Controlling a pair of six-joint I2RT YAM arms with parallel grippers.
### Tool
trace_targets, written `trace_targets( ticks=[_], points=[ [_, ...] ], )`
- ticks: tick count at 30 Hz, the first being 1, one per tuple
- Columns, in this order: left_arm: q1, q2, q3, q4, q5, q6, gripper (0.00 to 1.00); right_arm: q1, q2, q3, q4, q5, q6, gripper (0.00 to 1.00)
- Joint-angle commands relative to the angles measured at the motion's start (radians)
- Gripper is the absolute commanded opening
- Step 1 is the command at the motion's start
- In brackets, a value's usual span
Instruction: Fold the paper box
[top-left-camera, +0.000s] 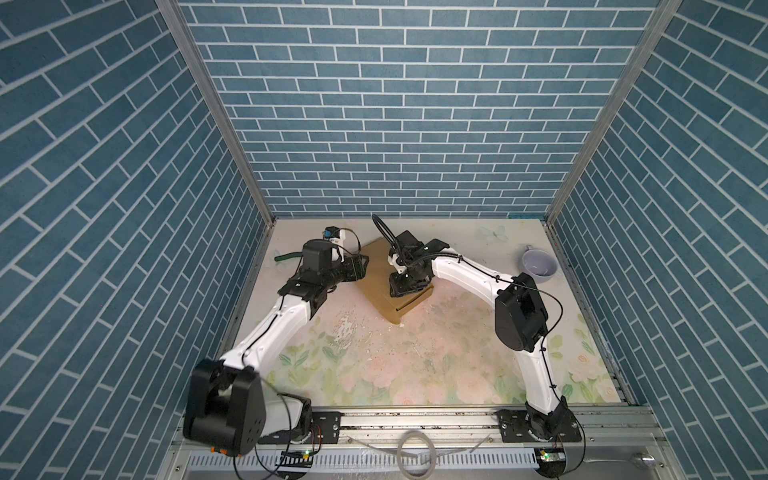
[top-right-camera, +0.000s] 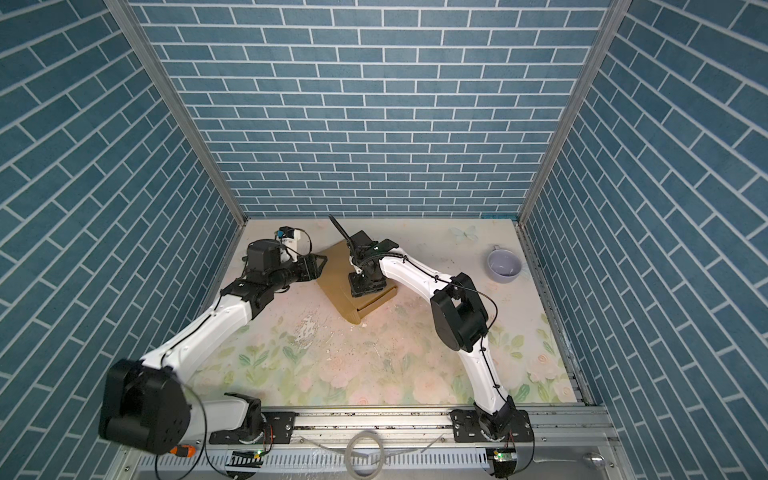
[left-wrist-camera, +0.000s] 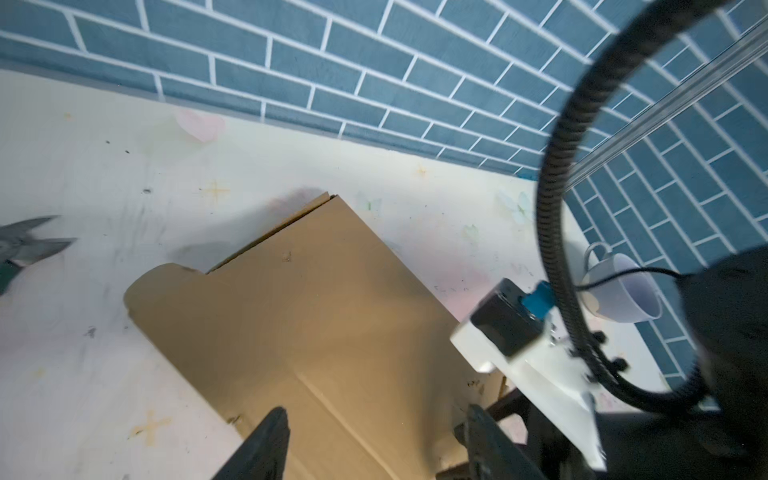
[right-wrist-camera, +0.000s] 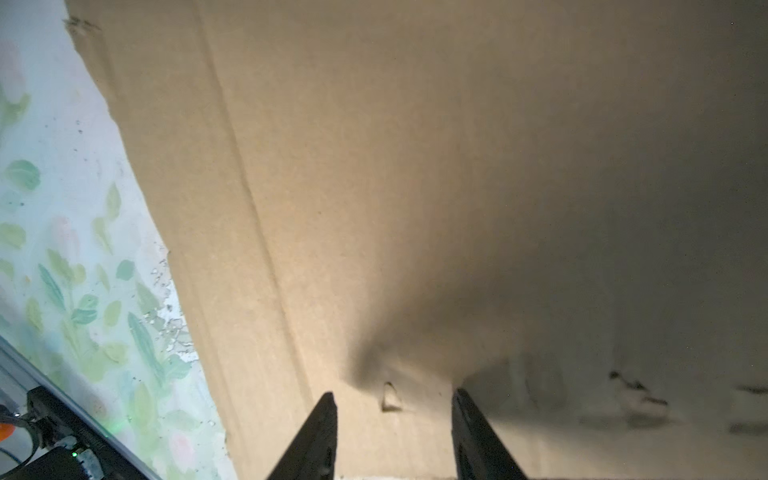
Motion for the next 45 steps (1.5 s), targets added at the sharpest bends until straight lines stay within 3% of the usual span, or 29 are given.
trace_targets(
  ticks=[1,8,12,17,21,24,31,37,41,45],
  points=[
    [0.005,0.117,0.088,0.047,0.010,0.047,0.67,-0.003,0.014,-0.046,0.038,0.028,0.033,0.46],
    [0.019,0.358,0.141,0.119,-0.020,0.020,0.64,-0.002,0.001,-0.023,0.018,0.018,0.027,0.46],
    [0.022,0.420,0.110,0.149,-0.035,-0.004,0.62,0.001,-0.047,-0.037,0.016,-0.002,0.039,0.46],
    [0.026,0.460,0.052,0.184,-0.045,-0.018,0.61,0.003,-0.009,-0.177,0.087,0.011,0.050,0.43],
    [0.028,0.471,0.023,0.199,-0.032,-0.030,0.61,0.002,0.050,-0.169,0.066,0.030,0.036,0.41],
    [0.028,0.452,0.010,0.202,-0.027,-0.030,0.61,0.002,-0.017,-0.123,0.044,0.059,0.024,0.41],
    [0.028,0.447,-0.004,0.213,-0.022,-0.034,0.61,0.045,-0.088,-0.051,0.037,-0.011,0.042,0.40],
    [0.028,0.450,-0.026,0.224,-0.023,-0.036,0.60,0.074,-0.017,-0.185,0.105,-0.049,0.080,0.35],
    [0.029,0.446,-0.053,0.235,-0.023,-0.037,0.60,0.072,0.064,-0.223,0.047,0.030,0.041,0.32],
    [0.028,0.434,-0.068,0.239,-0.018,-0.048,0.60,0.064,0.033,-0.194,0.028,0.077,0.005,0.31]
  ],
)
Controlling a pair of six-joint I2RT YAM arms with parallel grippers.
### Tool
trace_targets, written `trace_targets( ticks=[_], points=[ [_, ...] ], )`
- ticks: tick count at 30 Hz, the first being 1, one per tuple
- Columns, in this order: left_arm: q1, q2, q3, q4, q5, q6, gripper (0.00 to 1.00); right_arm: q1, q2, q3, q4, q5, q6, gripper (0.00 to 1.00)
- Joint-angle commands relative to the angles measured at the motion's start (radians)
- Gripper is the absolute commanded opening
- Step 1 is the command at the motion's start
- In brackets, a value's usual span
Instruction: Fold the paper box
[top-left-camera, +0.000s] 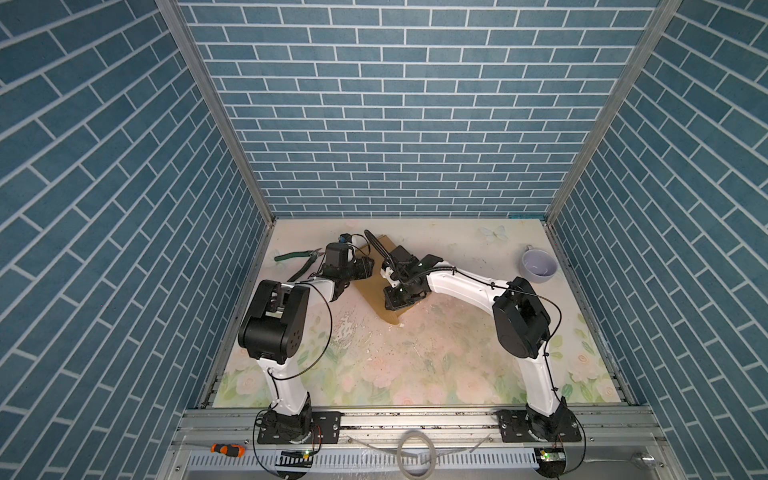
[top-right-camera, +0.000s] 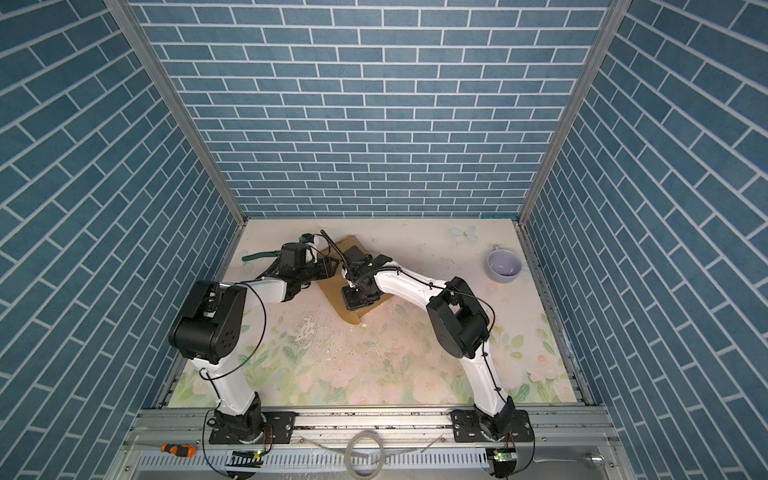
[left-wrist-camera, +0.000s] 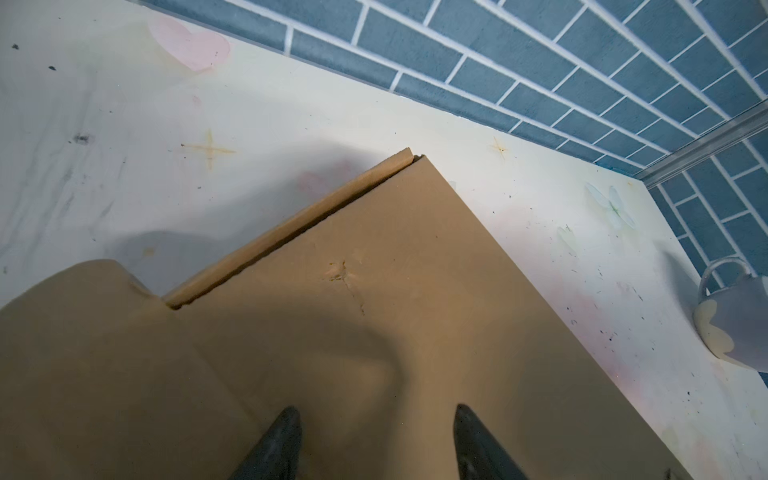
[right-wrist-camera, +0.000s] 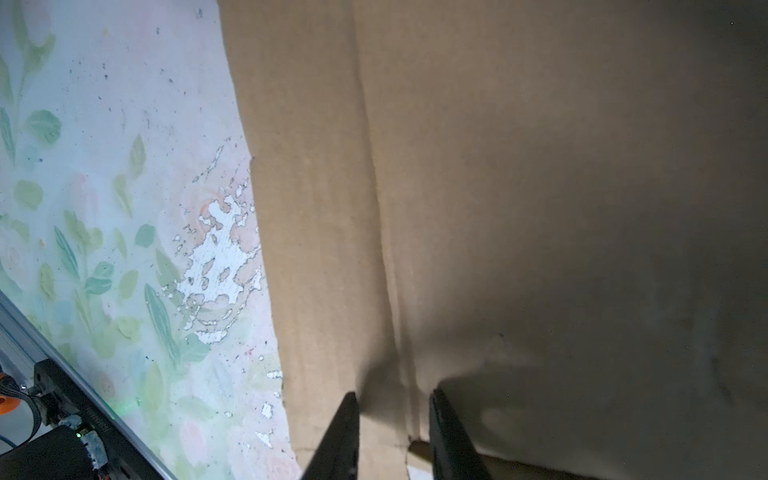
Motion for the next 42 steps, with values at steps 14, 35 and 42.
trace_targets(
  ticks=[14,35,42],
  points=[
    [-0.008,-0.097,-0.237,-0.204,-0.051,-0.123,0.60,-0.229,-0.398,-0.455,0.239,-0.100,0.360,0.81],
    [0.046,0.030,-0.249,-0.308,0.013,-0.228,0.54,-0.168,-0.117,-0.656,1.064,-0.249,0.993,0.87],
    [0.035,-0.001,-0.270,-0.231,0.141,-0.295,0.52,-0.166,-0.208,-0.634,1.202,-0.265,0.830,0.82]
  ],
)
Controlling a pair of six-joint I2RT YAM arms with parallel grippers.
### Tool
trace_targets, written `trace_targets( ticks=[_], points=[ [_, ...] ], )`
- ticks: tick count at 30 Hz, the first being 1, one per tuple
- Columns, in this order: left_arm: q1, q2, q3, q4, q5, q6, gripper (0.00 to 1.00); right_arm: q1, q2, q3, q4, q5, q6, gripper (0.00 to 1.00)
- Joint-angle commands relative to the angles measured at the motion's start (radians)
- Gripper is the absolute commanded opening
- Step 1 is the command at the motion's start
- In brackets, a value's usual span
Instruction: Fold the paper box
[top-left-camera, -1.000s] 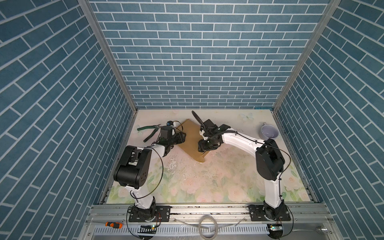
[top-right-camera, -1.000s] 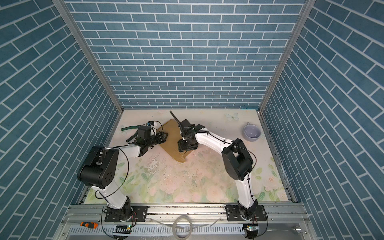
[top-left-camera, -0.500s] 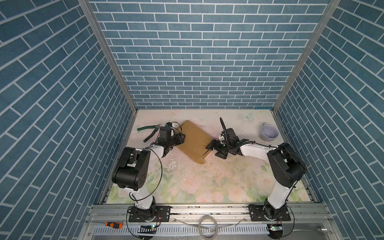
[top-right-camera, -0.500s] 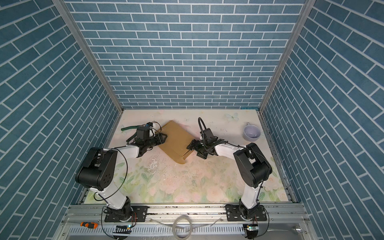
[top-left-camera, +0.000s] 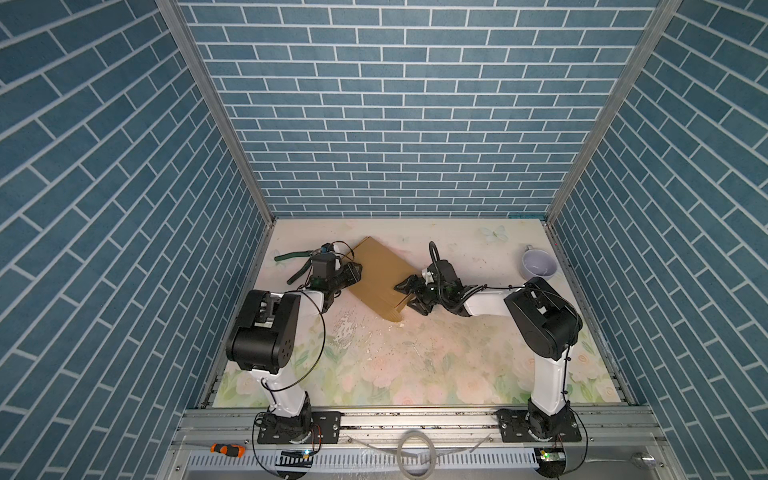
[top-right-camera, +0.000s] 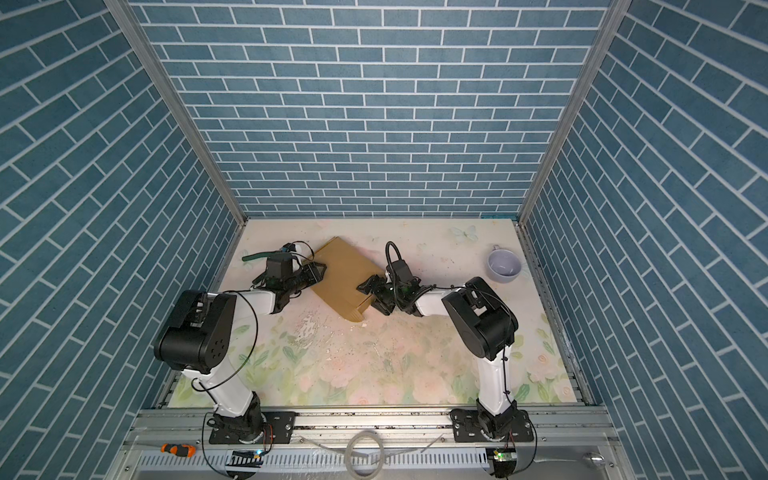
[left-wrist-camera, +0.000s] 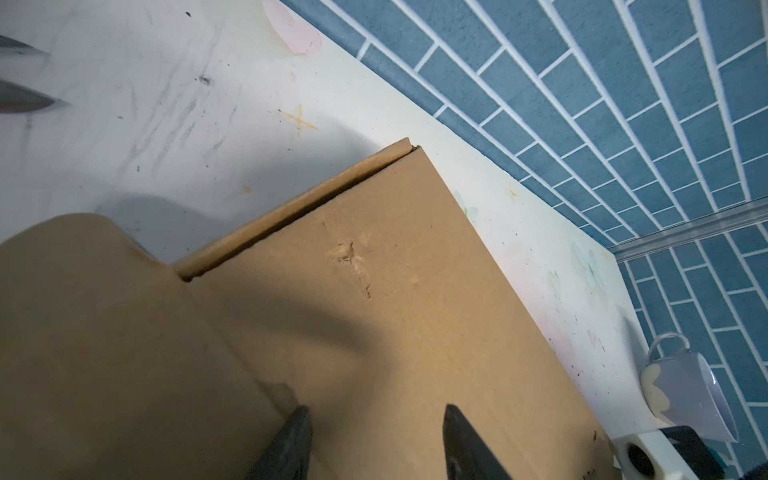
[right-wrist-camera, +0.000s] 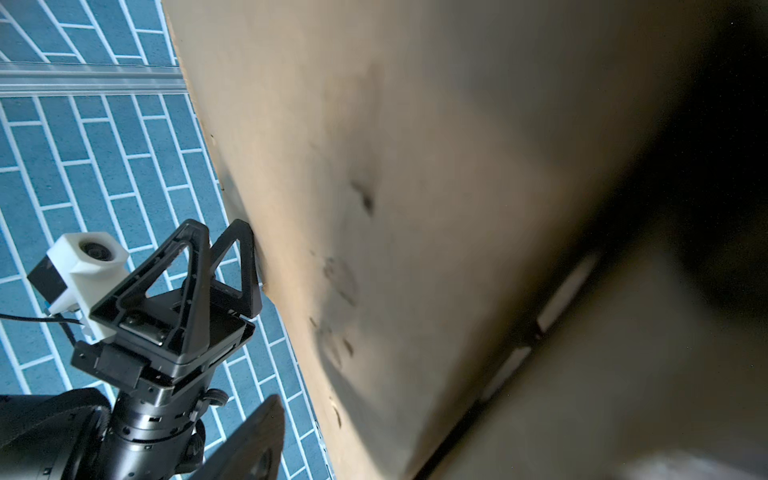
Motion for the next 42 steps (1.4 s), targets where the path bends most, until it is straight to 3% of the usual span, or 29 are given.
trace_targets(
  ticks=[1,9,13,17,25,31,35,42],
  points=[
    [-0.039,0.057,-0.083,-0.347,0.126,-0.079,0.52,0.012,-0.063,0.043,0.125,-0.032,-0.074,0.82],
    [-0.098,-0.185,-0.023,-0.535,0.097,-0.032,0.58,-0.136,-0.119,-0.073,-0.195,-0.083,-0.139,0.78],
    [-0.097,-0.278,0.056,-0.669,0.039,0.069,0.65,-0.155,-0.166,-0.035,-0.373,-0.033,-0.252,0.80],
    [-0.091,-0.309,0.194,-0.791,-0.016,0.206,0.71,-0.155,-0.153,0.023,-0.443,-0.026,-0.295,0.82],
    [-0.014,-0.183,0.400,-0.931,-0.209,0.533,0.85,-0.132,-0.172,0.036,-0.447,-0.013,-0.302,0.91],
    [0.073,0.012,0.466,-0.905,-0.055,0.593,0.89,-0.090,-0.160,0.017,-0.404,-0.021,-0.275,0.92],
    [0.079,0.086,0.498,-0.906,-0.018,0.630,0.87,-0.076,-0.153,0.003,-0.372,-0.018,-0.258,0.91],
    [0.172,0.183,0.518,-0.916,0.065,0.576,0.62,-0.074,-0.130,-0.003,-0.332,-0.034,-0.249,0.90]
  ],
)
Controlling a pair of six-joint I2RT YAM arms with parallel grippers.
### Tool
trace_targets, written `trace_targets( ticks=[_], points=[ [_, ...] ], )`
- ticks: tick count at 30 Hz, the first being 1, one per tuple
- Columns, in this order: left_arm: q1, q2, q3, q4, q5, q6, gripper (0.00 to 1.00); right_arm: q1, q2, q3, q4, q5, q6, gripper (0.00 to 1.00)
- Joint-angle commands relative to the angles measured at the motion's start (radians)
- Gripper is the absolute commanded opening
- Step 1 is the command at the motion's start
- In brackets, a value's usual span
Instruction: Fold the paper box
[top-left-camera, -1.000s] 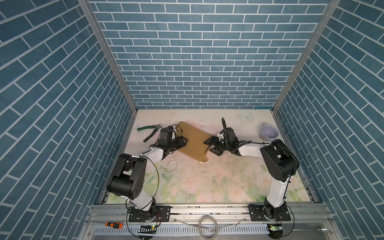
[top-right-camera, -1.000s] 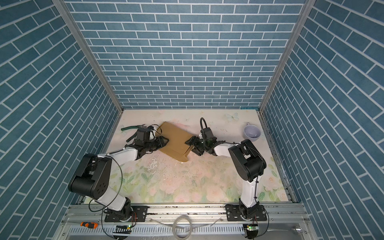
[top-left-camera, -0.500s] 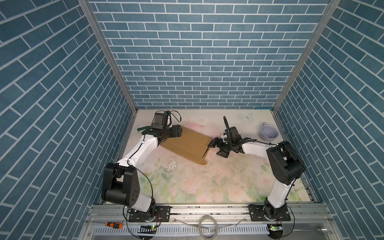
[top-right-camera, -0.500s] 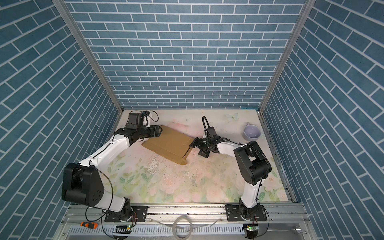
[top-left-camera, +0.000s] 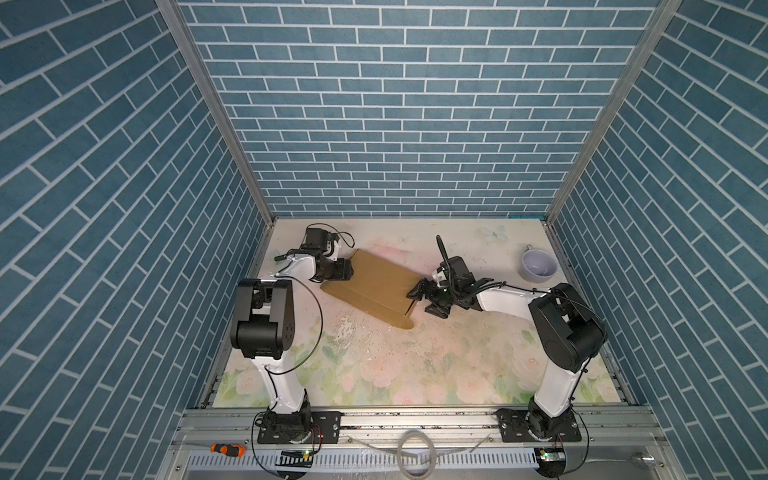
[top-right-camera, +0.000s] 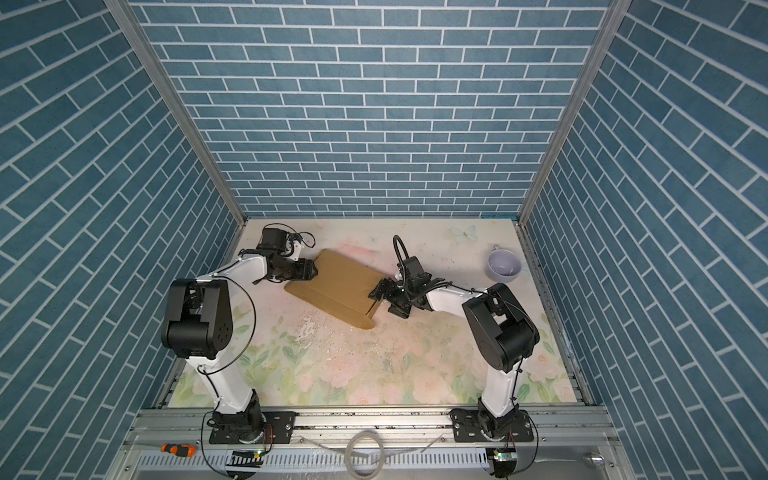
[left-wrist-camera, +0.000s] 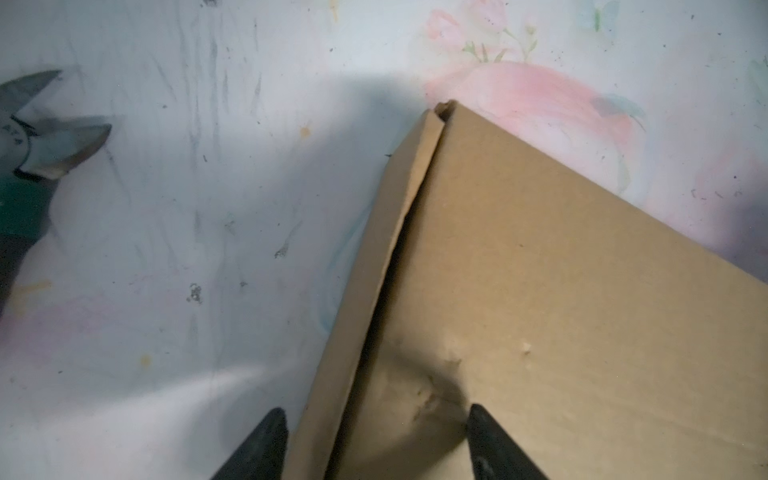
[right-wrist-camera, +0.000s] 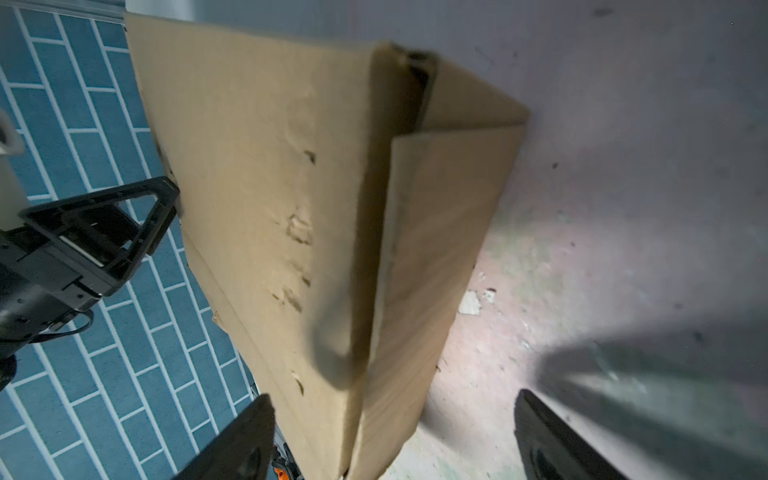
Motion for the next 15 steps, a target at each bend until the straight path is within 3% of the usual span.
trace_targets(
  ticks=[1,7,15],
  points=[
    [0.056,0.085,0.037,-0.082,0.037,-0.009,0.57,-0.002,0.017,0.003,0.038,-0.007,0.024,0.90],
    [0.112,0.174,0.087,-0.183,0.085,-0.016,0.42,-0.005,0.043,-0.002,0.102,-0.024,0.033,0.92],
    [0.132,0.249,0.121,-0.227,0.107,-0.021,0.37,0.013,0.091,0.030,0.168,-0.036,0.085,0.92]
  ],
)
